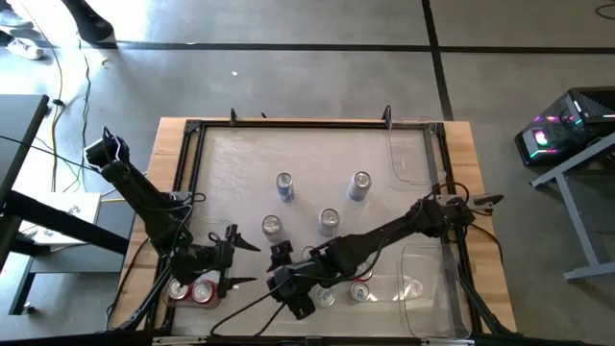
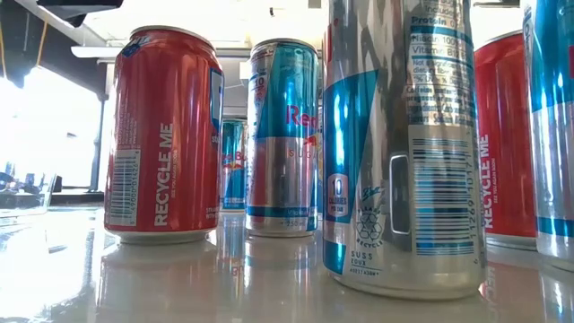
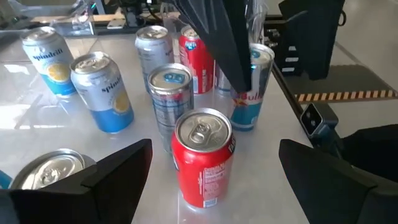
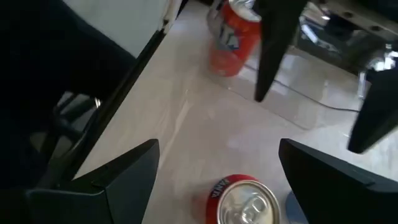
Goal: Sort soda cans
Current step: Put the middle right red soda can into the left transparent bin
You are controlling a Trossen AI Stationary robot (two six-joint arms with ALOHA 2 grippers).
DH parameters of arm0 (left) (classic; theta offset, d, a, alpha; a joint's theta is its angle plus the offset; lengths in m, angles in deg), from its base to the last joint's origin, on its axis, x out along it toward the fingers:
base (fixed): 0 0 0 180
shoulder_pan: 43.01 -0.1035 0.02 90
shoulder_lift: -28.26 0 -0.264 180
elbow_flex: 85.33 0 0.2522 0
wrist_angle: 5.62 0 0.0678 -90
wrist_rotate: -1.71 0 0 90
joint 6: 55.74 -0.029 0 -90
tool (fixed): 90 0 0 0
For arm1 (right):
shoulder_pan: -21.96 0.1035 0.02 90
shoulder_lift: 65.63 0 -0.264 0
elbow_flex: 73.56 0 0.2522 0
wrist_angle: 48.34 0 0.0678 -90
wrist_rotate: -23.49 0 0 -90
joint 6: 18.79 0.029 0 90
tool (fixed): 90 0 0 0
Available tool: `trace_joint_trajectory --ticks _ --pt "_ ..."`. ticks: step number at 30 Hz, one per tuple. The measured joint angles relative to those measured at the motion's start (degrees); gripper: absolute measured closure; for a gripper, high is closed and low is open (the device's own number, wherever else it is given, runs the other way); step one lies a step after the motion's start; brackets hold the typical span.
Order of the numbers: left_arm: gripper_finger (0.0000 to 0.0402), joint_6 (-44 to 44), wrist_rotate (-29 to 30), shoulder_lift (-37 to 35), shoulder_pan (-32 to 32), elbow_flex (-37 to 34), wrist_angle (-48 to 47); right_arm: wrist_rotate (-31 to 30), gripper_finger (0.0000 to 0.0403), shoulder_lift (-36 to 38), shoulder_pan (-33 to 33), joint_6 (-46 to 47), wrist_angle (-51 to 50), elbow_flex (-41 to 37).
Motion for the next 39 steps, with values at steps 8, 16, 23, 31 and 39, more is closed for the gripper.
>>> trace_joint_trajectory --ticks 8,16,23,31,39 --pt "0.0057 2.29 0.13 1.18 2.04 -0.04 -3.04 2.99 0.0075 -1.09 -3.34 2.20 -2.56 -0.07" --pt "0.0057 10.73 2.57 1.33 3.85 -0.04 -13.24 6.39 0.0075 -2.79 -5.67 2.27 1.57 -0.07" --pt "0.0057 12.69 6.31 1.33 4.94 -0.04 -15.22 3.55 0.0075 -4.05 -5.57 4.36 -5.04 -0.07" --pt "0.0057 13.19 9.35 1.33 4.93 -0.04 -17.14 5.70 0.0075 -4.68 -6.08 8.25 -9.81 -0.04" --pt "0.0057 14.70 9.45 1.33 4.93 -0.04 -17.31 5.66 0.0083 -5.90 -6.53 12.10 -9.78 -0.04"
